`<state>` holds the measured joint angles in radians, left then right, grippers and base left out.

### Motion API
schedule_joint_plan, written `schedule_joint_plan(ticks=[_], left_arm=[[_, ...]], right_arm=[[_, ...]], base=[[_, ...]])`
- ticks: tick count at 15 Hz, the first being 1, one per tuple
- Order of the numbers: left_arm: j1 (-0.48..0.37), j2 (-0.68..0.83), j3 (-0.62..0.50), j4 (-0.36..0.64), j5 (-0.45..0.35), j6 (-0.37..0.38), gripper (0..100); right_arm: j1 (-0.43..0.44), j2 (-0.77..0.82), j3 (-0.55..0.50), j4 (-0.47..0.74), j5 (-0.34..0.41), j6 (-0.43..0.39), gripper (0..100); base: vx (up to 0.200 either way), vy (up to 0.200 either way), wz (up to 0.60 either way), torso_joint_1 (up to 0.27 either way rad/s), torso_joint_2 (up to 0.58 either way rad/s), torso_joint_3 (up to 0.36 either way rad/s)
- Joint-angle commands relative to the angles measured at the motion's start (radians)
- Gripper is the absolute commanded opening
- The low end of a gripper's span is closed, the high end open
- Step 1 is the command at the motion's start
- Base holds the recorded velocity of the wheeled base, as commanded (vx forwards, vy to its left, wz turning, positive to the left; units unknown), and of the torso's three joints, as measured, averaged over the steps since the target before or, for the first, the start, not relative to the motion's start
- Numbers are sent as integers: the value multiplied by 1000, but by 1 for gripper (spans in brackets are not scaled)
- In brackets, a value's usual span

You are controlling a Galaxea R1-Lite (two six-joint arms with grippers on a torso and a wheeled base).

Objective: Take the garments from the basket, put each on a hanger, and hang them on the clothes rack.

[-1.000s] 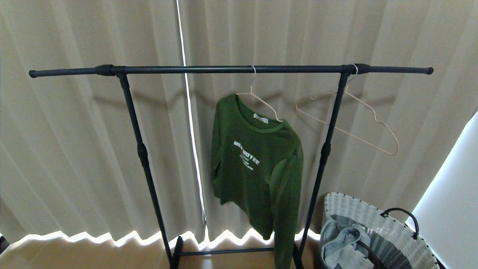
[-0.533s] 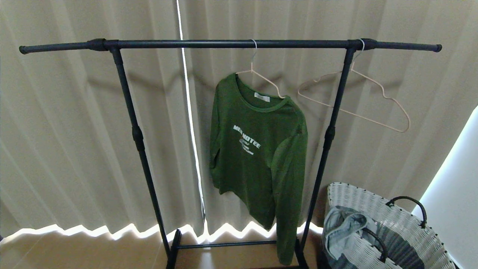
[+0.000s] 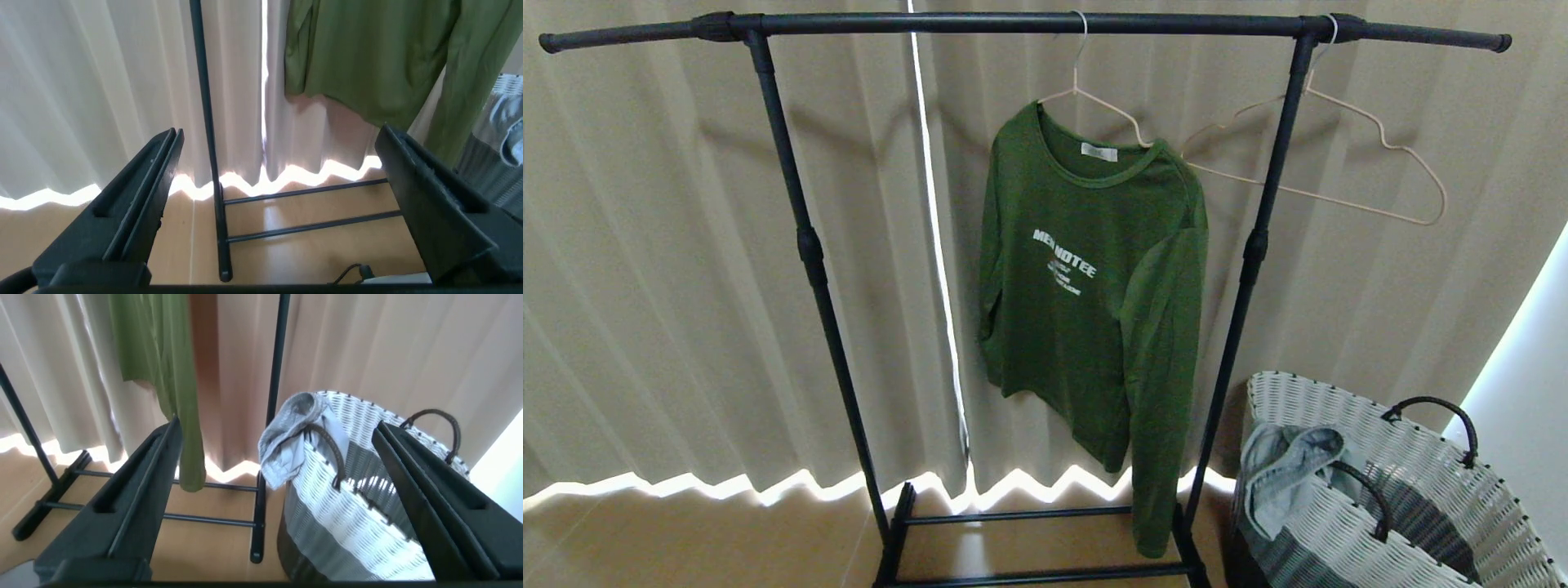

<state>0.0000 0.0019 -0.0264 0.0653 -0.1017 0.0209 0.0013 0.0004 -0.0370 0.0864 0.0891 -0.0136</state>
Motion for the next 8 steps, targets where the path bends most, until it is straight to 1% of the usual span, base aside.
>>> schedule_joint_plan(ticks=[1,3,8], left_arm=[[0,0,-1,1,0,1,100],[0,0,-1,1,-1,1,100],[0,0,-1,1,0,-1,100]], right_arm=[[0,0,0,1,0,0,100],[0,0,0,1,0,0,100],[0,0,0,1,0,0,100]], base=[[0,0,0,-124,456,330],[0,0,0,-46,195,146],[0,0,0,-5,28,15]])
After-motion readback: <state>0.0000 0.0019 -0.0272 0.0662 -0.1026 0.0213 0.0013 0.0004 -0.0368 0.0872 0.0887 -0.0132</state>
